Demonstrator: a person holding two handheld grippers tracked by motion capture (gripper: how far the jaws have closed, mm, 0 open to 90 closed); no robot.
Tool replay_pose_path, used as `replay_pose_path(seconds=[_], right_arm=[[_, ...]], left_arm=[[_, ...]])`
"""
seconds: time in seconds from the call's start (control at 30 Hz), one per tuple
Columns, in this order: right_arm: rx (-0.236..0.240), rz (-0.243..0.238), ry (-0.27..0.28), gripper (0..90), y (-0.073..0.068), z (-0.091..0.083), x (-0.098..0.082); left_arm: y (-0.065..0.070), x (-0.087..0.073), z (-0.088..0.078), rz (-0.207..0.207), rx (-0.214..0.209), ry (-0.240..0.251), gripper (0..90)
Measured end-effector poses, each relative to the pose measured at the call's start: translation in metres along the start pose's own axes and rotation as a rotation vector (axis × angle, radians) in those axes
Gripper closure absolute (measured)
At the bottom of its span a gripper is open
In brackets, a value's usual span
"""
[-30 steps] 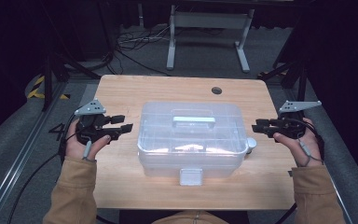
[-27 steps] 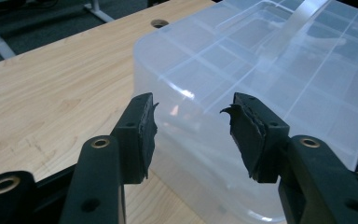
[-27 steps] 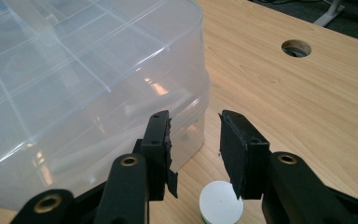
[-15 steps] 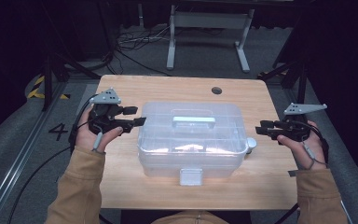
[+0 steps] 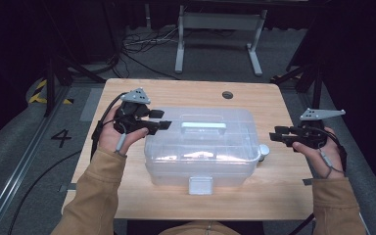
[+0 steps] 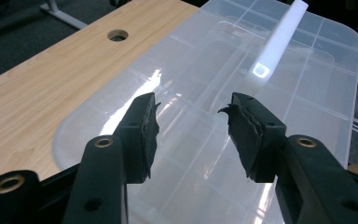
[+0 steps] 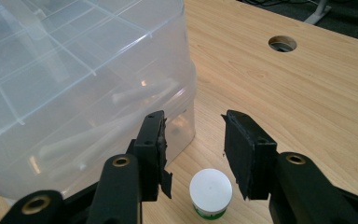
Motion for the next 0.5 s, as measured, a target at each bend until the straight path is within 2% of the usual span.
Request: replay_pose_path(seconds=[0.07, 0.2, 0.27, 0.33, 0.5], right_arm=[[0.001, 0.0, 0.0, 59.4, 0.0, 0.0, 0.0], [0.0, -0.003, 0.0, 59.0, -0.001, 0.001, 0.0], [-0.001, -0.004, 0.0, 58.8, -0.001, 0.001, 0.0], [0.0, -0.004, 0.0, 58.5, -0.001, 0.001, 0.0], [0.001, -0.005, -0.003, 58.2, -0.001, 0.001, 0.0]], left_arm=[[0.0, 0.001, 0.002, 0.003, 0.0, -0.007, 51.2], [0.001, 0.006, 0.016, -0.016, -0.03, -0.025, 50.2], [0.002, 0.007, 0.019, -0.008, -0.023, -0.029, 50.2], [0.002, 0.008, 0.019, -0.002, -0.014, -0.039, 52.1], [0.003, 0.007, 0.013, 0.006, -0.04, -0.02, 50.7]])
Point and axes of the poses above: each handheld gripper's, and its own axes: z roughly forward along the jaws, x roughly out of its top, y roughly to its right, the point moved 1 cm from there along z, roughly forward along the jaws, and after that the axes turned 15 degrees about z, right-handed, at the moved point
